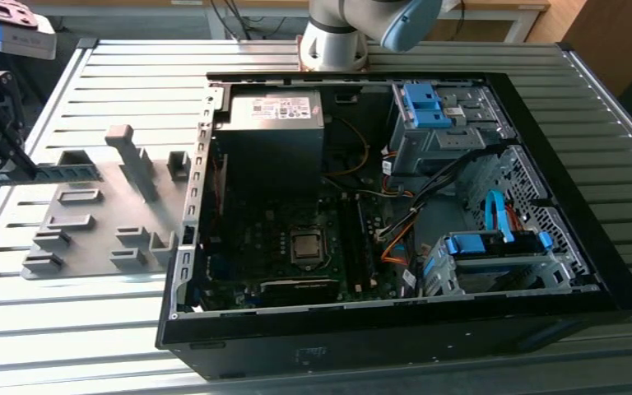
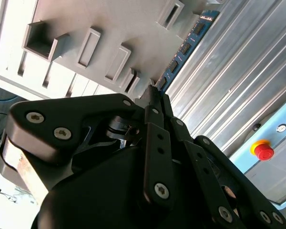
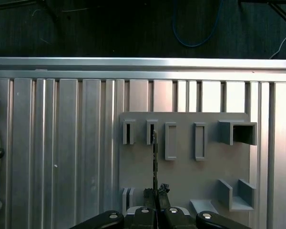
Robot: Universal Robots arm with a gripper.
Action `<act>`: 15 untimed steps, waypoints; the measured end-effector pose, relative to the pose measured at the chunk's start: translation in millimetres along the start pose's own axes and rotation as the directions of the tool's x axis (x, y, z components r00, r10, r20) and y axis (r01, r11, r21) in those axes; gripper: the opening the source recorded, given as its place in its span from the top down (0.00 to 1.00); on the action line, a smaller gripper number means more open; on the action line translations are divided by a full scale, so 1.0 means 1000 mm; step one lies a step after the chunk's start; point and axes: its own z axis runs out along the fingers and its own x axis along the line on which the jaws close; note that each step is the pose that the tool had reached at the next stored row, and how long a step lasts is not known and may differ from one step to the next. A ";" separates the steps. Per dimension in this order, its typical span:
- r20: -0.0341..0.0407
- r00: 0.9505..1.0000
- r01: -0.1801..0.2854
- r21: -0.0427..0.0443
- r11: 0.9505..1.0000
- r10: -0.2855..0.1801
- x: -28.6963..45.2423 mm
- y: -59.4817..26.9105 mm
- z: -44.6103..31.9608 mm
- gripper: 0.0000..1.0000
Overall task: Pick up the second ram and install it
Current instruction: 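Pick up the second ram and move it above second insertion slot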
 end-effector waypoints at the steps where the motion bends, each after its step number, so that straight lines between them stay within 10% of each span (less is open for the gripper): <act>1: 0.000 1.000 0.000 0.000 1.000 0.000 0.0000 0.0000 -0.0007 0.86; 15: 0.000 1.000 0.000 0.000 1.000 0.000 0.0002 -0.0001 -0.0115 0.86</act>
